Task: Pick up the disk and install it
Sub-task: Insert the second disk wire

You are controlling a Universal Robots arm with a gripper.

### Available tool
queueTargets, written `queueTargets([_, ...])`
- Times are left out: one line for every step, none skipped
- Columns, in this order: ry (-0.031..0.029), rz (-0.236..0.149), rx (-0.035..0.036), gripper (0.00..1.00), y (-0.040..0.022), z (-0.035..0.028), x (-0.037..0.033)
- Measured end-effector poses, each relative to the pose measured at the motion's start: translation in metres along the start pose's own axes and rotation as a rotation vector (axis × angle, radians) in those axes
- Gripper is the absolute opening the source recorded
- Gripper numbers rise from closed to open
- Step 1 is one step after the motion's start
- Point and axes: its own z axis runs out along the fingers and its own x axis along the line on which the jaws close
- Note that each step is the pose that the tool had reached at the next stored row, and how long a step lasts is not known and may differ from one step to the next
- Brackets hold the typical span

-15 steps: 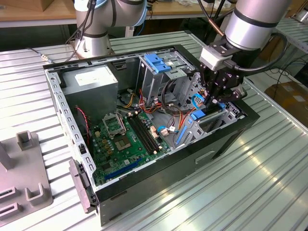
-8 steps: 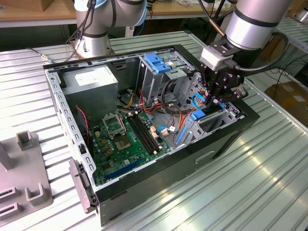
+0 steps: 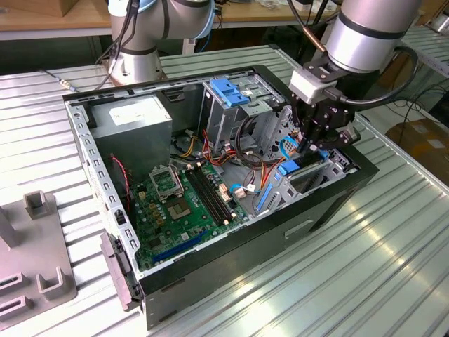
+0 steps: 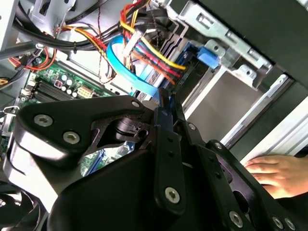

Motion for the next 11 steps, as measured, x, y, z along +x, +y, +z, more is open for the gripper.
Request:
queueTargets([0.0, 0.0, 0.002, 0.16, 0.0014, -0.0001, 0.0])
queueTargets([0.0005, 0.0, 0.0097, 0.16, 0.0026, -0.0004, -0.0001])
queueTargets([0.001, 0.0, 0.0196, 0.16, 0.0033, -0.0006, -0.0001])
queueTargets([0.0014, 0.001, 0.0315, 0.16, 0.0039, -0.0008, -0.0001])
queueTargets([0.0017, 0.001, 0.0447, 0.16, 0.005, -0.0009, -0.0002])
queueTargets([0.0019, 0.001, 0.0506, 0.16, 0.0059, -0.001, -0.0002])
queueTargets([0.0022, 0.001, 0.0552, 0.16, 0.0071, -0.0011, -0.0001])
queueTargets([0.0025, 0.001, 0.0609, 0.16, 0.0081, -0.0012, 0.0001])
queueTargets([0.0026, 0.001, 0.0654, 0.16, 0.0088, -0.0013, 0.0002])
queueTargets([0.0028, 0.001, 0.0672, 0.16, 0.0091, -0.0013, 0.0002])
queueTargets([0.0028, 0.001, 0.0674, 0.16, 0.0091, -0.0013, 0.0003])
